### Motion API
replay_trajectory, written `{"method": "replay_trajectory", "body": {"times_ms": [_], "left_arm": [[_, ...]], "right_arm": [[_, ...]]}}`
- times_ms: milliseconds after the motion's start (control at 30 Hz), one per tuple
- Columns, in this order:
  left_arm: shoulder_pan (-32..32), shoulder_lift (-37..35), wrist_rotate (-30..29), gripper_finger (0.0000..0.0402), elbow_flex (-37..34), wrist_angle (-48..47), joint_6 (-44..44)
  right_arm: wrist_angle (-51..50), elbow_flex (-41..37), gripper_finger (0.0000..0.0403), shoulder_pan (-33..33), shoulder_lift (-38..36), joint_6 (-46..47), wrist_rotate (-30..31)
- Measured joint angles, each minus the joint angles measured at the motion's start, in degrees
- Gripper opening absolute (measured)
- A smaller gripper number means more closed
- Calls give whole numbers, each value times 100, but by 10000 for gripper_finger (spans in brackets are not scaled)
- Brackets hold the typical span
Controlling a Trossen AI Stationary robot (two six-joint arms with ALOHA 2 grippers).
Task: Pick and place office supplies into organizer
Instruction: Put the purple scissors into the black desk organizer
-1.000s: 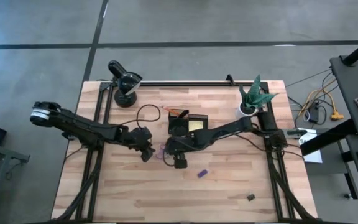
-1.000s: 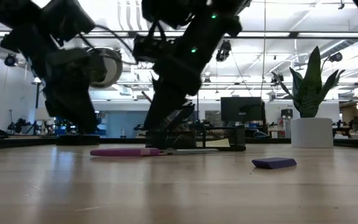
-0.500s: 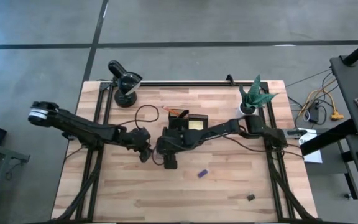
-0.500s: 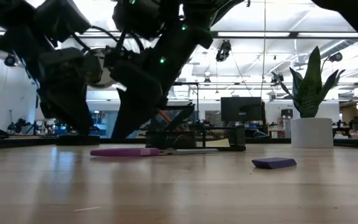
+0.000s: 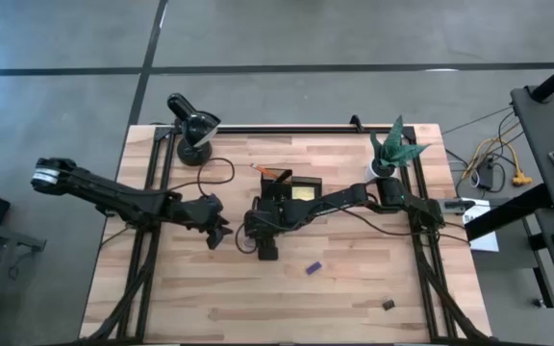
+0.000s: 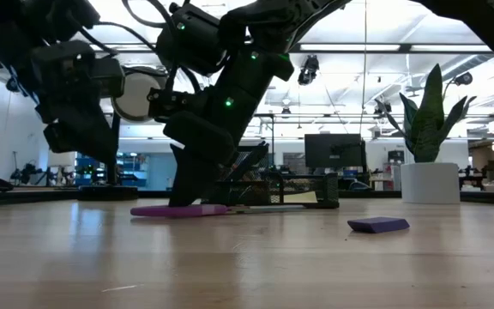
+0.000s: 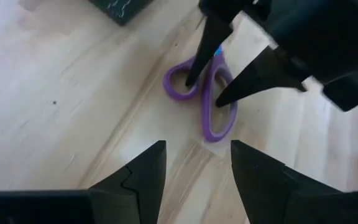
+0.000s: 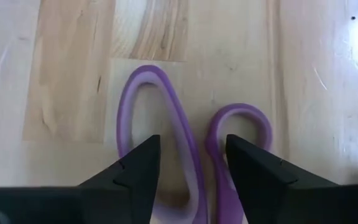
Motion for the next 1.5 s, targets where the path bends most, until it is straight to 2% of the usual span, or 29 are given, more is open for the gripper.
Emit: {"method": "replay_trajectory", "body": {"times_ms": [467,700,933,1133,1300,1400,1500], "left_arm": [[2,-478,-131,162,-7,-43,195],[7,-519,-144,162,-4,-48,312],[7,-663,-146,162,70,-33,349],[4,-1044,-284,162,70,-56,382],[7,-1376,-589,162,70,-40,476],[7,-1520,-745,162,70,-51,554],[7,-1610,-762,162,70,-44,630]], "right_arm": [[-37,-25,62,-23,136,-615,-69],[-37,-36,59,-27,85,-580,-43],[-223,-69,58,-53,-290,54,196],[-71,-12,58,-26,-1065,729,1092],[156,-51,57,73,-1754,1305,2573],[782,-178,57,109,-2129,1318,3517],[2102,-565,57,52,-2358,976,4183]]}}
